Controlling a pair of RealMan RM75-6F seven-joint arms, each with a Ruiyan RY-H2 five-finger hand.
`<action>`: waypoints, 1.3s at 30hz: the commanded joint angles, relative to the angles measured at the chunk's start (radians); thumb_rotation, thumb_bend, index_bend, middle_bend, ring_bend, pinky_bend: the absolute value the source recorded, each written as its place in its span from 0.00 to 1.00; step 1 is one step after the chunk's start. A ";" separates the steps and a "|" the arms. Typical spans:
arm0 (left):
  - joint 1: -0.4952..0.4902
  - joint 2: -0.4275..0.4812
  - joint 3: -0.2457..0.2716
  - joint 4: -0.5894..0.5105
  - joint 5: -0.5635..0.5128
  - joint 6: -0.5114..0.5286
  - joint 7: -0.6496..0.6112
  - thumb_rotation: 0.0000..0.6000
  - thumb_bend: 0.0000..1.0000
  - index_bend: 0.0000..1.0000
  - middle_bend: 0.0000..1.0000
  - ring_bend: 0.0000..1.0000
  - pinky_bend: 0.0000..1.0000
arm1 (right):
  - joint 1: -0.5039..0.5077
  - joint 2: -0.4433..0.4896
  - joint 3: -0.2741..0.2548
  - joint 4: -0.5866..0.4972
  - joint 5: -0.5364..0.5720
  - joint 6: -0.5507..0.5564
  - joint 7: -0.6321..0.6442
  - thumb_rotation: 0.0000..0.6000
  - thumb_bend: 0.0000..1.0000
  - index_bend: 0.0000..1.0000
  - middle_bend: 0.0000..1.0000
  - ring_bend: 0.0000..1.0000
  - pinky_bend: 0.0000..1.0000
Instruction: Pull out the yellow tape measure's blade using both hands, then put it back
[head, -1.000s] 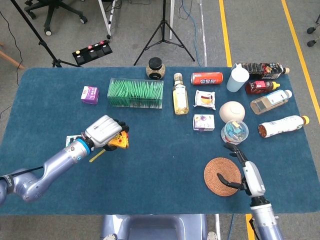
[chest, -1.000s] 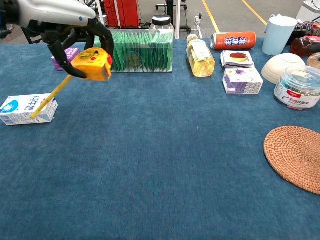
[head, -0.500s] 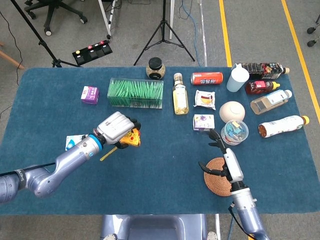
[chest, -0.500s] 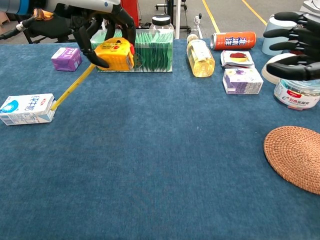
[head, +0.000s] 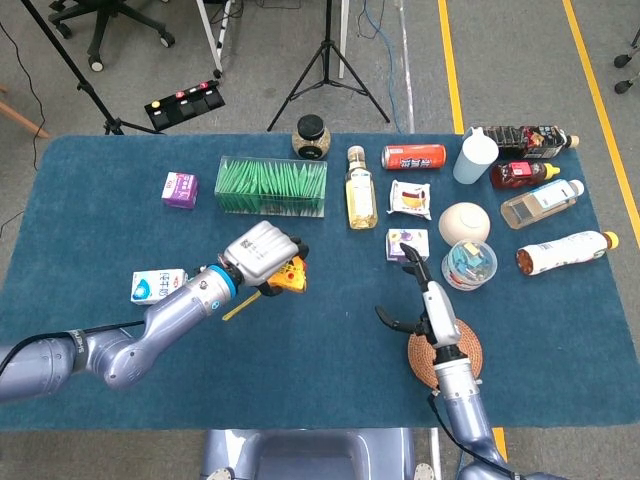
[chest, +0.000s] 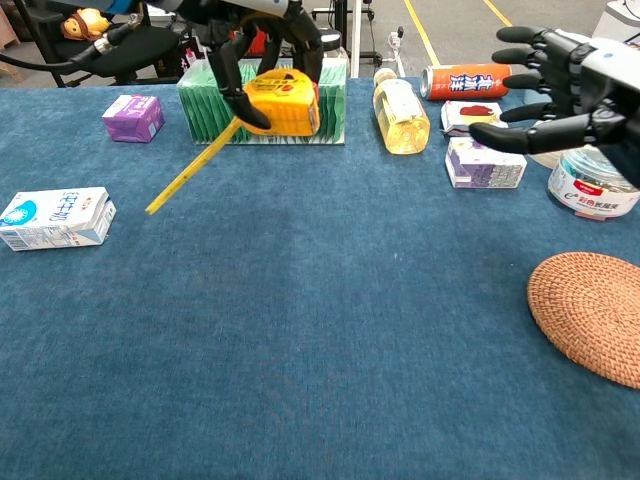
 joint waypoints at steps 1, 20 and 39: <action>-0.061 -0.030 0.012 0.010 -0.081 0.020 0.038 1.00 0.33 0.56 0.44 0.43 0.59 | 0.021 -0.036 0.010 0.013 0.023 -0.004 -0.039 0.97 0.29 0.00 0.05 0.07 0.14; -0.252 -0.160 0.044 0.061 -0.356 0.102 0.132 1.00 0.33 0.56 0.45 0.44 0.59 | 0.062 -0.108 0.035 0.012 0.076 0.015 -0.161 0.98 0.29 0.00 0.03 0.04 0.09; -0.328 -0.226 0.026 0.098 -0.500 0.158 0.159 1.00 0.32 0.56 0.45 0.44 0.59 | 0.089 -0.152 0.046 0.024 0.112 0.012 -0.209 0.97 0.29 0.00 0.03 0.04 0.09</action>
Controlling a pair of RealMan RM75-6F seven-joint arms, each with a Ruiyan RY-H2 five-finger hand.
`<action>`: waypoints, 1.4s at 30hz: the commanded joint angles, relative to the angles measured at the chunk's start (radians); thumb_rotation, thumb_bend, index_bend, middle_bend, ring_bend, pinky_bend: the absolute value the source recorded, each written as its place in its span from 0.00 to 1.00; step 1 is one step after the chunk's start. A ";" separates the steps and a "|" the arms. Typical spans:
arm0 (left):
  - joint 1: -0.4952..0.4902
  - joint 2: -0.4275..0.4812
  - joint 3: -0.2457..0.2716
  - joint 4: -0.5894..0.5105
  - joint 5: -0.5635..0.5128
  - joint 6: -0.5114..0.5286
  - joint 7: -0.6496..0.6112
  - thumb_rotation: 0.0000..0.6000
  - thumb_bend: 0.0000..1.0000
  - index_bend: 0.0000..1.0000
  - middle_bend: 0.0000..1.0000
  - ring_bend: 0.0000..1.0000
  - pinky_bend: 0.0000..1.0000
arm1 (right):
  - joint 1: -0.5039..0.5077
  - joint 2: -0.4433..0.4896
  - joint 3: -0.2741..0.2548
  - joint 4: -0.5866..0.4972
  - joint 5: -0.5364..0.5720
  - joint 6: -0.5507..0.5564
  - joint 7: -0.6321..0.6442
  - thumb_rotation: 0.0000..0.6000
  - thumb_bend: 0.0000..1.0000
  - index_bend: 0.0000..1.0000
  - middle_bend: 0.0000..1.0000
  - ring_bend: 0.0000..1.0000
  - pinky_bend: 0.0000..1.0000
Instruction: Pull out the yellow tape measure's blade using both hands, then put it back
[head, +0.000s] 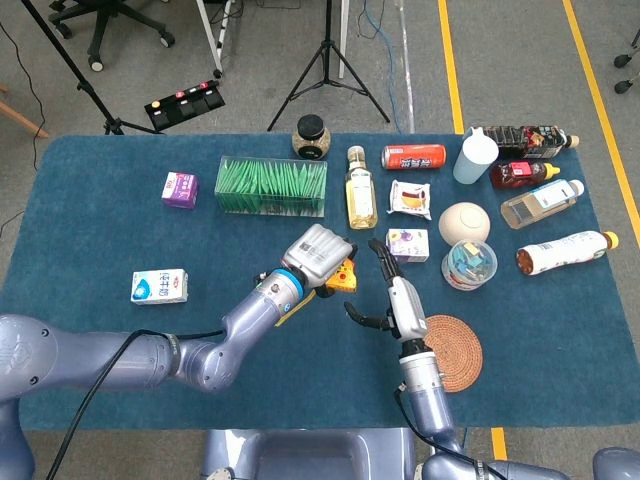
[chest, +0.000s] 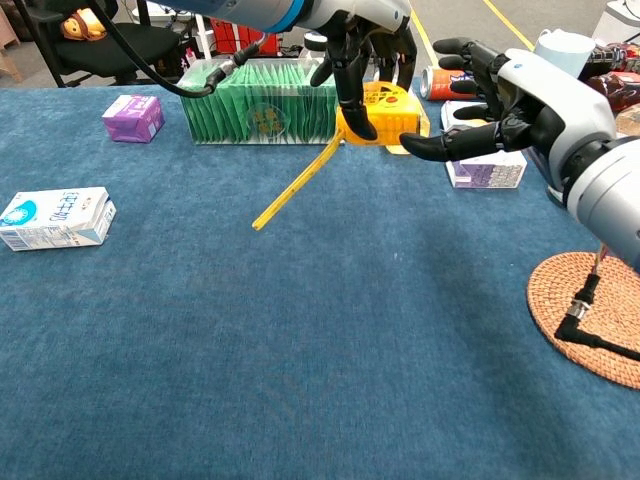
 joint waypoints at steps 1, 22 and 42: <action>-0.004 0.001 -0.003 -0.002 -0.011 -0.006 -0.003 1.00 0.33 0.56 0.45 0.44 0.59 | 0.005 -0.006 0.004 0.007 0.007 -0.004 -0.002 0.97 0.29 0.00 0.03 0.04 0.09; -0.008 0.038 0.020 -0.025 -0.029 -0.045 -0.034 1.00 0.32 0.56 0.45 0.44 0.59 | 0.023 -0.042 0.028 0.049 0.047 -0.003 -0.013 0.97 0.29 0.00 0.03 0.04 0.09; -0.020 0.067 0.059 -0.042 -0.040 -0.063 -0.049 1.00 0.32 0.56 0.45 0.44 0.59 | 0.030 -0.052 0.035 0.061 0.056 -0.004 -0.009 0.98 0.41 0.00 0.03 0.04 0.09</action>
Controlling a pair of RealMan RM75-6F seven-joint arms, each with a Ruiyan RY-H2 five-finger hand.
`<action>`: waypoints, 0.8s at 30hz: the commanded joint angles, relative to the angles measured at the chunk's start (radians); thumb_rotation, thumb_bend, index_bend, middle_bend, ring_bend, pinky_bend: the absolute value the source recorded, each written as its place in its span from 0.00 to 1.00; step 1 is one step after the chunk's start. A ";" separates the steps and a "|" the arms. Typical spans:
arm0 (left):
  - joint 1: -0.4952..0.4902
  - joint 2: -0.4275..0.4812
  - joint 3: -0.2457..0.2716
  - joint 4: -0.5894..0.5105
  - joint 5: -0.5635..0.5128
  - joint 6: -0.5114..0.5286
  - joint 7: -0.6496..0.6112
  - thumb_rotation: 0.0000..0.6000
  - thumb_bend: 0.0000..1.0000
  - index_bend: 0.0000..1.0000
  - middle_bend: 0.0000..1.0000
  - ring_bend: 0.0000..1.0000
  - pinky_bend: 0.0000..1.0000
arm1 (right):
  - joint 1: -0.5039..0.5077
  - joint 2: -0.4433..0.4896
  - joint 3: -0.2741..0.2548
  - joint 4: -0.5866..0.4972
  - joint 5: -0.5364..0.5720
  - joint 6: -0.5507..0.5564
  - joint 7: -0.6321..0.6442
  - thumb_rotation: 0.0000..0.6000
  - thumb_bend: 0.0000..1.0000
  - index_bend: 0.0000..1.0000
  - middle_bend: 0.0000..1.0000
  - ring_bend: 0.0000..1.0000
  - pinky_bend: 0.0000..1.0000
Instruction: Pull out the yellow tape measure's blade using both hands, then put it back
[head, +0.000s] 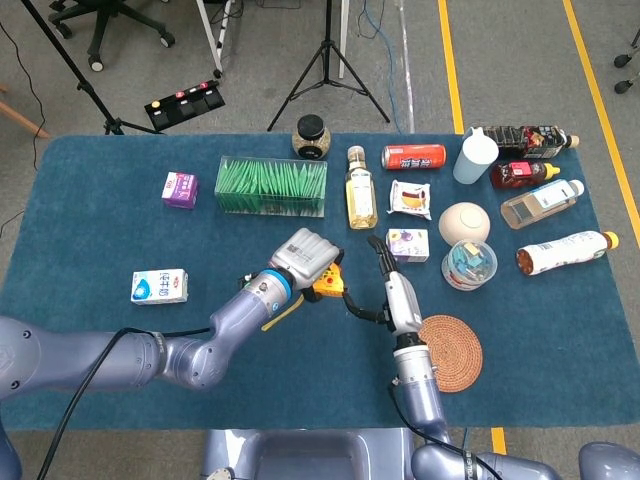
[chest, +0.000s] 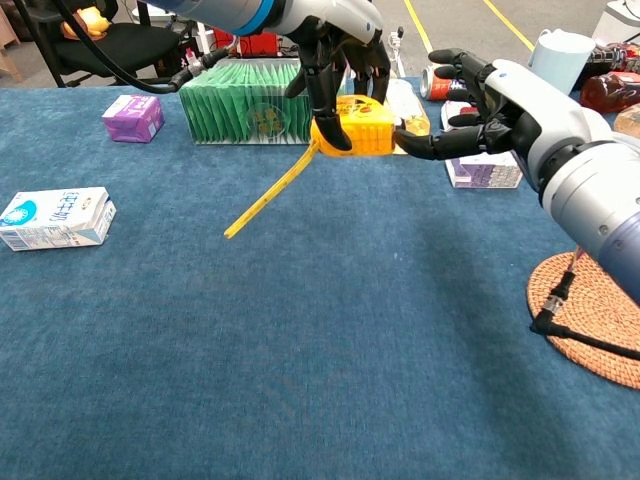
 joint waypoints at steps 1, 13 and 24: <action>-0.001 0.000 0.002 0.000 0.001 -0.002 -0.003 1.00 0.32 0.56 0.45 0.44 0.59 | 0.001 -0.001 0.000 0.000 0.000 -0.001 0.000 0.98 0.41 0.00 0.03 0.04 0.09; -0.005 0.001 0.011 0.000 0.008 -0.003 -0.014 1.00 0.32 0.56 0.45 0.44 0.59 | 0.002 -0.002 0.003 0.007 0.002 0.002 0.003 0.98 0.52 0.00 0.04 0.05 0.09; 0.002 0.018 0.024 -0.004 0.023 -0.009 -0.028 1.00 0.32 0.56 0.45 0.44 0.59 | -0.005 0.001 0.004 0.007 0.005 0.013 0.004 0.97 0.56 0.00 0.05 0.05 0.09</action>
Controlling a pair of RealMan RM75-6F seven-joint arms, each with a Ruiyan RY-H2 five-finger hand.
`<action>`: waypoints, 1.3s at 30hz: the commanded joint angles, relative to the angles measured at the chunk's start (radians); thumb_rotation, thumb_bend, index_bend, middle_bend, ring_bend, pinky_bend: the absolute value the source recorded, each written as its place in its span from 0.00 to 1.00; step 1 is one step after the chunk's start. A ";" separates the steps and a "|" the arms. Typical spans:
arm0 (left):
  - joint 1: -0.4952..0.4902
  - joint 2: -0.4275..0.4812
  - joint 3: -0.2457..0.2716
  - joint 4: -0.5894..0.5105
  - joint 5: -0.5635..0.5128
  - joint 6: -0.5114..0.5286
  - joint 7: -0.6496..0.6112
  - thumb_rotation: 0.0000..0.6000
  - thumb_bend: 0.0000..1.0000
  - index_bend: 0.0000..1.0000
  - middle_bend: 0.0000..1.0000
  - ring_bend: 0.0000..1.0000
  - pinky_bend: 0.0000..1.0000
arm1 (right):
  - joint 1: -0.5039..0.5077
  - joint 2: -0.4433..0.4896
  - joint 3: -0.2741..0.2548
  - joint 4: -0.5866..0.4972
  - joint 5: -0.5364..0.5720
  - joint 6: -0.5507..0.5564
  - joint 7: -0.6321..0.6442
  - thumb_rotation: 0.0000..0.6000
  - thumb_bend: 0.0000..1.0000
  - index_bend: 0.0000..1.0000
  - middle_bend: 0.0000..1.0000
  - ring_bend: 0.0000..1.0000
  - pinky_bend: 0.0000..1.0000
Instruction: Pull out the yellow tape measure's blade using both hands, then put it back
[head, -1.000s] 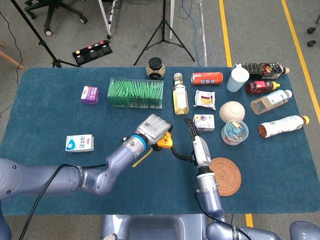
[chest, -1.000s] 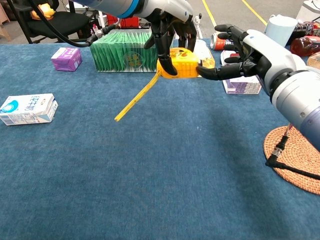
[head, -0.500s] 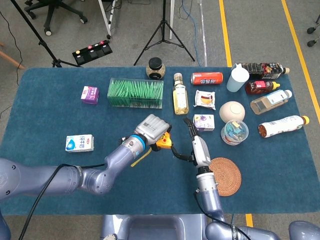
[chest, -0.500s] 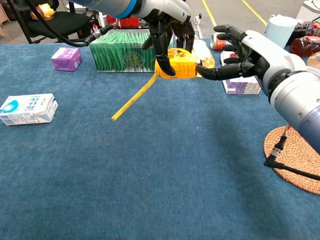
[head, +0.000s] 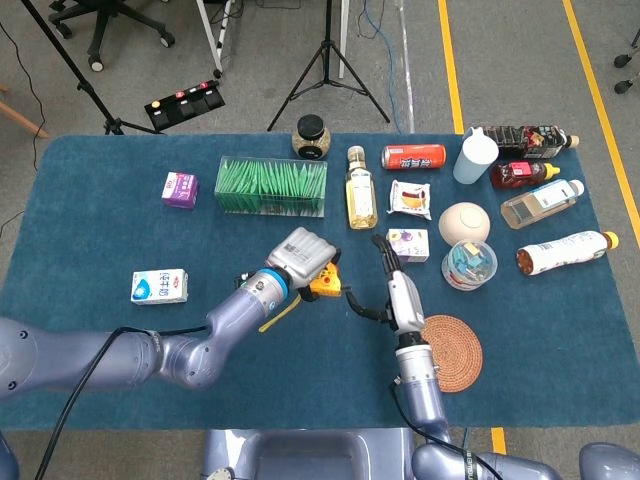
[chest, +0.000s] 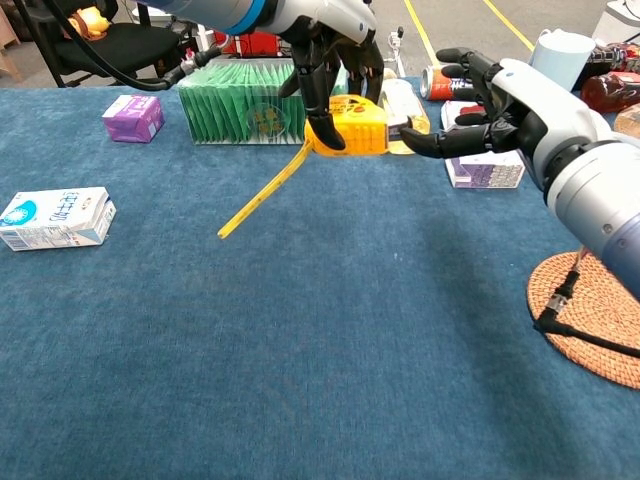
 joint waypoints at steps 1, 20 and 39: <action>0.003 0.005 0.004 -0.002 0.004 -0.001 -0.004 1.00 0.32 0.56 0.45 0.44 0.59 | -0.002 0.001 0.001 0.001 0.002 0.001 0.001 0.97 0.56 0.00 0.05 0.06 0.09; 0.021 0.028 0.027 -0.006 0.033 -0.013 -0.028 1.00 0.32 0.56 0.45 0.44 0.59 | -0.011 0.012 0.005 -0.001 0.002 0.011 0.012 0.97 0.60 0.13 0.10 0.11 0.10; 0.009 0.019 0.038 0.008 0.025 -0.015 -0.027 1.00 0.32 0.56 0.45 0.44 0.59 | -0.018 -0.002 0.013 0.021 -0.014 0.030 0.048 0.98 0.70 0.48 0.24 0.21 0.15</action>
